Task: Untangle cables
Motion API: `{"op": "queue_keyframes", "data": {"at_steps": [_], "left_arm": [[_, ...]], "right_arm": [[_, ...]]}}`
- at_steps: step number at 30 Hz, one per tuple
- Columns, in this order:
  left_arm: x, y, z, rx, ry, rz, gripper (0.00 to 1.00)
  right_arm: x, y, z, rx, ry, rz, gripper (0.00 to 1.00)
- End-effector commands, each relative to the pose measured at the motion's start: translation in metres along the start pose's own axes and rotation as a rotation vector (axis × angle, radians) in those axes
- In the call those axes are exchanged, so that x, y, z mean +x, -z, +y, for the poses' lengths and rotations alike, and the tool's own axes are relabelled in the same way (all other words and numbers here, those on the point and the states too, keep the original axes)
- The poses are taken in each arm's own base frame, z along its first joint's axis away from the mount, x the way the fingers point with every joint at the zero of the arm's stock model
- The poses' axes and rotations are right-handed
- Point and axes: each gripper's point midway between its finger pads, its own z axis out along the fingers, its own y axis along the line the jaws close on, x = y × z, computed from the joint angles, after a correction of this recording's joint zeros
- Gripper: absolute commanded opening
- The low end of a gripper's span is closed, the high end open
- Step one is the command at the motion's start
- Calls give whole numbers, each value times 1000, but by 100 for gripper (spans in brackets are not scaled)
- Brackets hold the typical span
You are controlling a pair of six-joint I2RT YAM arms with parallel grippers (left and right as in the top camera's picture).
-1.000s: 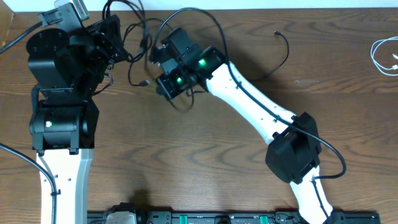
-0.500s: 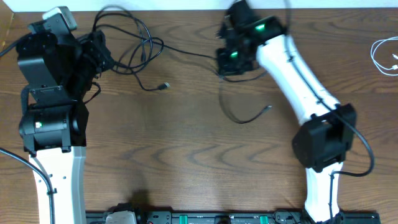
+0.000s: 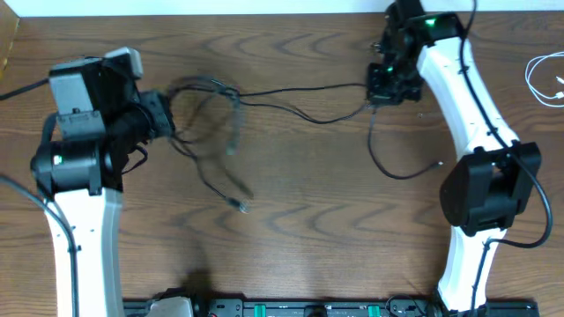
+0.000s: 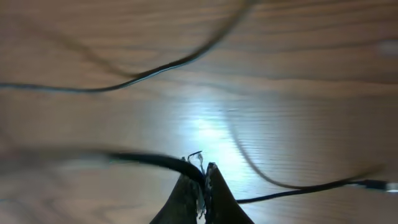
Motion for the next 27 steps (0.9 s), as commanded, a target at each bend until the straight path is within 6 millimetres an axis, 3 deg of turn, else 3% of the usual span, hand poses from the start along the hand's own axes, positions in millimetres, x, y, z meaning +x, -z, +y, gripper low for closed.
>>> {"op": "queue_keyframes", "data": {"at_steps": [1, 8, 13, 21, 27], "left_arm": [[10, -11, -19, 151, -96, 89, 26], [40, -40, -29, 286, -114, 264, 29], [52, -53, -41, 382, -189, 320, 40], [65, -71, -77, 479, -379, 335, 54], [64, -101, -106, 517, -481, 297, 55]], "right_arm": [[-7, 8, -36, 74, -76, -27, 1], [-4, 11, -51, 84, -91, -3, 1], [-1, 11, -49, 86, -60, 8, 1], [3, 11, -50, 89, -36, 25, 1], [5, 11, -50, 91, -22, 36, 1]]}}
